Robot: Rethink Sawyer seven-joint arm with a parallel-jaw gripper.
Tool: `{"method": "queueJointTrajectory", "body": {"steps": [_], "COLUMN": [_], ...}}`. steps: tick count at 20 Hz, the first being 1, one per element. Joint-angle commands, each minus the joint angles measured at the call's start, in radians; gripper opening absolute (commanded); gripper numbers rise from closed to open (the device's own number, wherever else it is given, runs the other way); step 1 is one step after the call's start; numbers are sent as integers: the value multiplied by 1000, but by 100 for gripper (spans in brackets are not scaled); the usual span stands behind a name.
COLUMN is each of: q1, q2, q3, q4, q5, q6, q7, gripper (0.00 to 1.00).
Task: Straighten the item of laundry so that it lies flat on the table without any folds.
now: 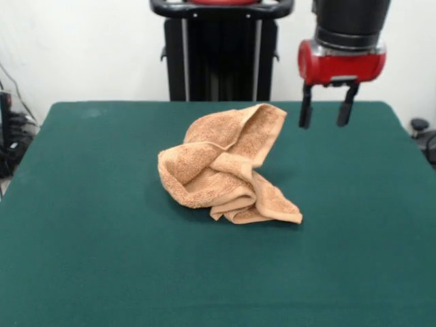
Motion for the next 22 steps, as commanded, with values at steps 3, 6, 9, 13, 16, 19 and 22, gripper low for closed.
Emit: {"method": "queueJointTrajectory", "body": {"steps": [3, 6, 9, 13, 16, 19, 22], "q1": [-31, -35, -46, -46, -44, -41, -36], "q2": [19, 3, -11, -16, -20, -28, -26], "q3": [52, 54, 59, 64, 68, 68, 67], "q4": [122, 143, 161, 183, 196, 206, 215], "q5": [11, 7, 5, 1, 1, 0, -3], "q6": [-73, -72, -72, -88, -92, -92, -106], "q7": [160, 154, 143, 144, 147, 148, 153], "gripper": [100, 100, 100, 100, 100, 100, 100]}}
